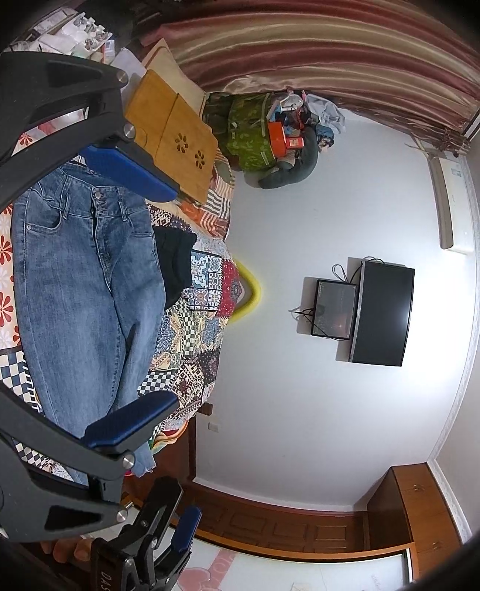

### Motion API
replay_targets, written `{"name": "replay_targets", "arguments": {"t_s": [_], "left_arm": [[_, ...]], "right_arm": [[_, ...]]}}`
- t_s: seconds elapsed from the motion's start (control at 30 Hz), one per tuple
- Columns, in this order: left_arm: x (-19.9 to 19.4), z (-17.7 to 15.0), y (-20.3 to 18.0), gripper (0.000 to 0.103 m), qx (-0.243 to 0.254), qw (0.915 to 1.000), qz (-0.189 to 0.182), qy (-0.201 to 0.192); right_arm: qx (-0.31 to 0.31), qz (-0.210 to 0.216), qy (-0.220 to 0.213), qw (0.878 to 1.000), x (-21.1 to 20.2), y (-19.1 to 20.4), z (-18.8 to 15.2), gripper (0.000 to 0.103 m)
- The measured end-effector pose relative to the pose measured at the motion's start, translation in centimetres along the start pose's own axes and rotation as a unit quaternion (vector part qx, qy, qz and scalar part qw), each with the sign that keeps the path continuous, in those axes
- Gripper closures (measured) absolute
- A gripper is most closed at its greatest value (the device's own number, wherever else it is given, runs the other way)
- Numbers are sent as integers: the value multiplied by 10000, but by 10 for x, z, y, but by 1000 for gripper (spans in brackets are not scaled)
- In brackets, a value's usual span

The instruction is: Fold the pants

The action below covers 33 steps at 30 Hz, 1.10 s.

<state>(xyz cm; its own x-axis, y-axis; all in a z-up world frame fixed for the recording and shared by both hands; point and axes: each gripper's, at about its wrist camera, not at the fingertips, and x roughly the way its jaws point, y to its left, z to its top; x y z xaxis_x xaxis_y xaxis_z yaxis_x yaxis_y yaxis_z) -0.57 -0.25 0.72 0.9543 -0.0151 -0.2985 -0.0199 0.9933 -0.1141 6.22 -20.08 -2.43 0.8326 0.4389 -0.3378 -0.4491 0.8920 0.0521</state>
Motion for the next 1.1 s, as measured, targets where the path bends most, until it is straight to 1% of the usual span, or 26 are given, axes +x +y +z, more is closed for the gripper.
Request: {"name": "replay_targets", "arguments": {"t_s": [0.4, 1.1], "left_arm": [[-3, 0, -2, 0, 36, 10000, 12, -58], [-3, -1, -4, 0, 14, 10000, -10, -43]], "right_arm": [[-10, -16, -22, 10000, -3, 1, 0, 0], [-30, -24, -26, 10000, -4, 0, 1, 0]]}}
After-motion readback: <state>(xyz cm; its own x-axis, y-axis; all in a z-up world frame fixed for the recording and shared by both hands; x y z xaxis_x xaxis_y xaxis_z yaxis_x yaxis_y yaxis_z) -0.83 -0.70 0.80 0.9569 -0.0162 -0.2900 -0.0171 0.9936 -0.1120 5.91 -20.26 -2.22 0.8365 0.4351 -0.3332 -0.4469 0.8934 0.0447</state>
